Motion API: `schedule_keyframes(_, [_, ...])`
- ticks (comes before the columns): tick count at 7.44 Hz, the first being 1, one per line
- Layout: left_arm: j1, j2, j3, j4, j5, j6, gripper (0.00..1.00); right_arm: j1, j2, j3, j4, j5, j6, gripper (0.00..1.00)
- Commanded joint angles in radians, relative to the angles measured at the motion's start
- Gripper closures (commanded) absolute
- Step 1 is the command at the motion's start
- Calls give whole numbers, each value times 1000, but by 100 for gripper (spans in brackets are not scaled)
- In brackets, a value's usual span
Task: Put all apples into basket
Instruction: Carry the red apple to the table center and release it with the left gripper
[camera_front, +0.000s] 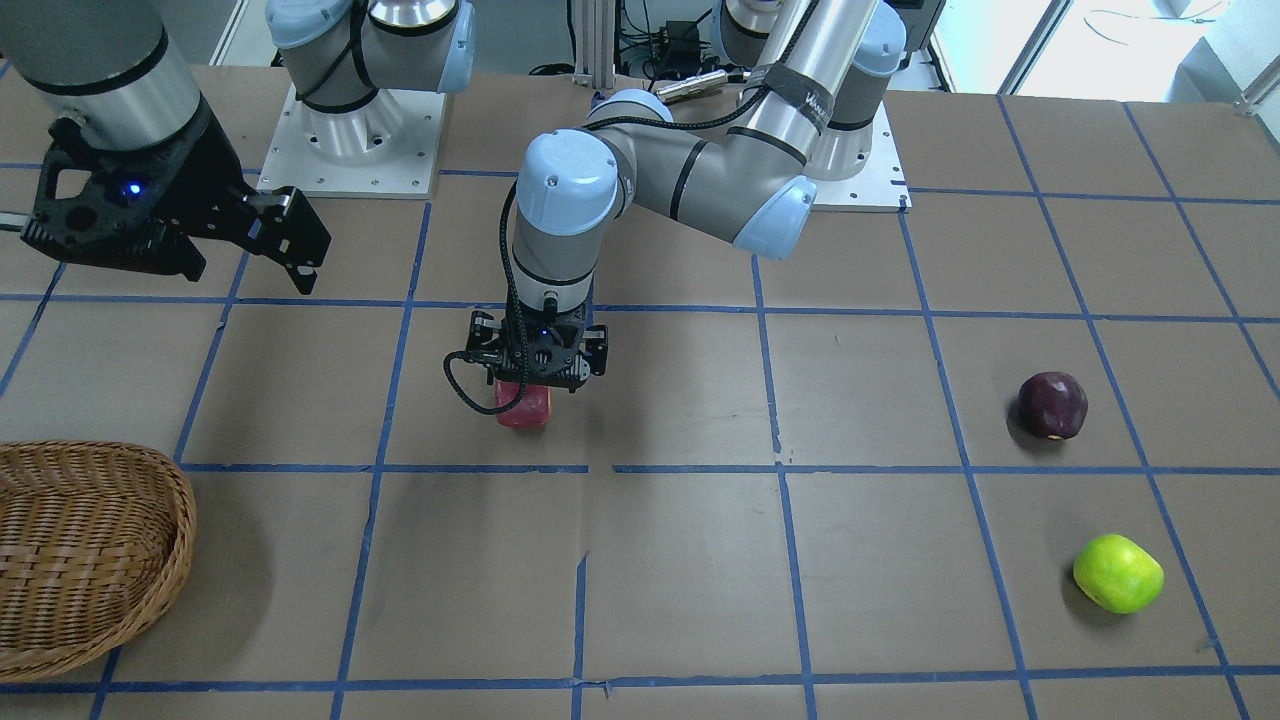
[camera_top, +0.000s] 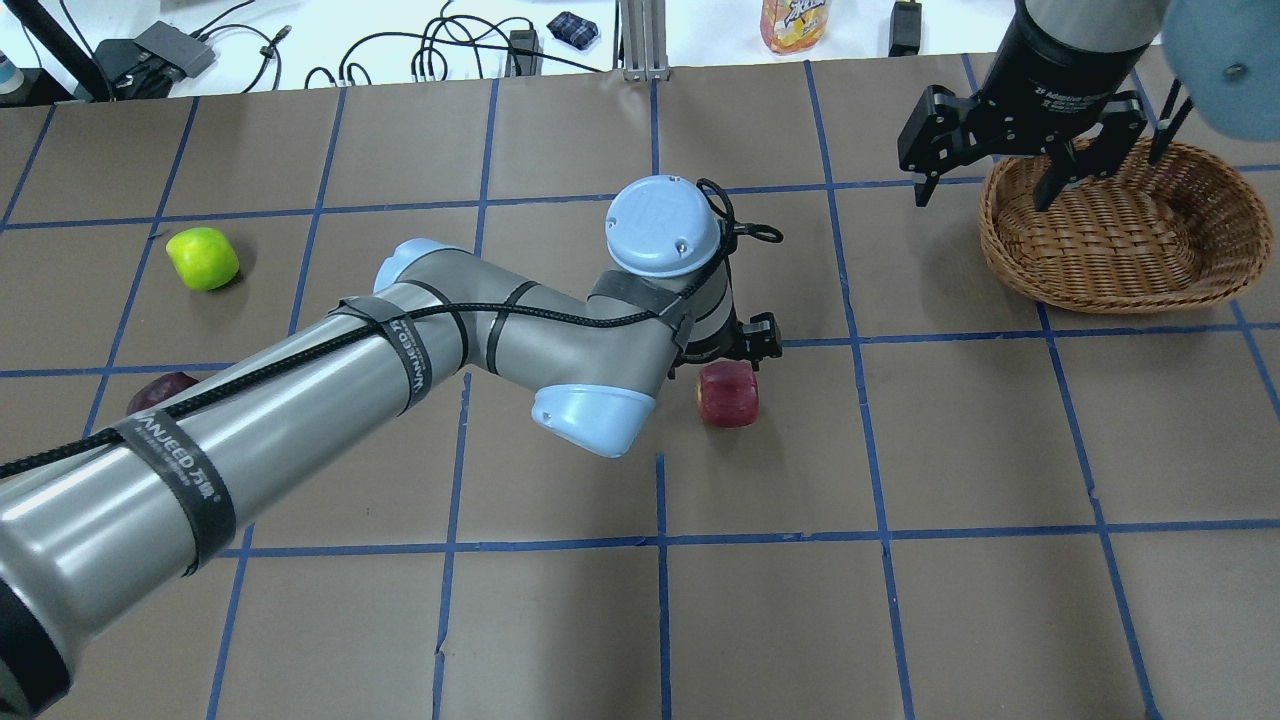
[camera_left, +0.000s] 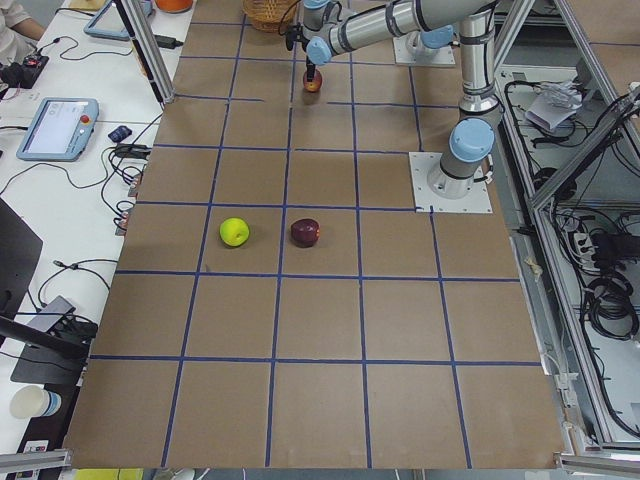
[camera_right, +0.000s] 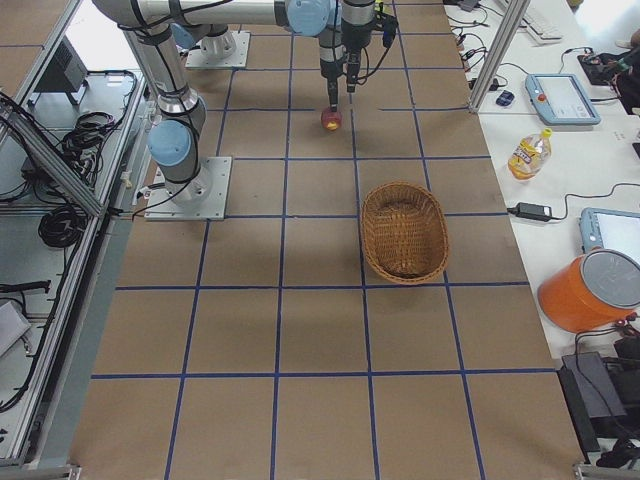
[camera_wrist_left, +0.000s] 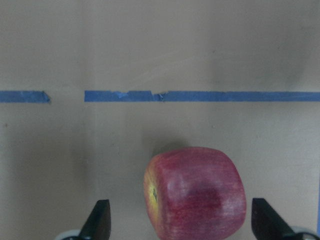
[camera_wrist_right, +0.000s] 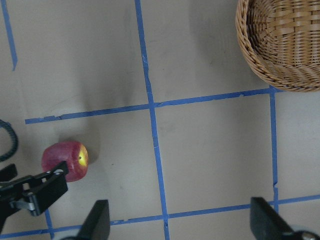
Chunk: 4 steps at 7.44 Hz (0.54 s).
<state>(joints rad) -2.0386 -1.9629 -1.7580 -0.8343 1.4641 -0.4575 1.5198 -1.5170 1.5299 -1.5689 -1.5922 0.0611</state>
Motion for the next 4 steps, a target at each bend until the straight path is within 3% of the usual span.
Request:
schedule_keyframes(1, [119,102,5,-140,4,173,0,-1,40,22,-8,-22,-1,0])
schedule_keyframes(2, [215,164,5,-264,16,327,0,2,64,33,-55,-15,18,0])
schedule_keyframes(4, [418,235,0,-371,50,563,0,61,118,55,-95,-9,35,0])
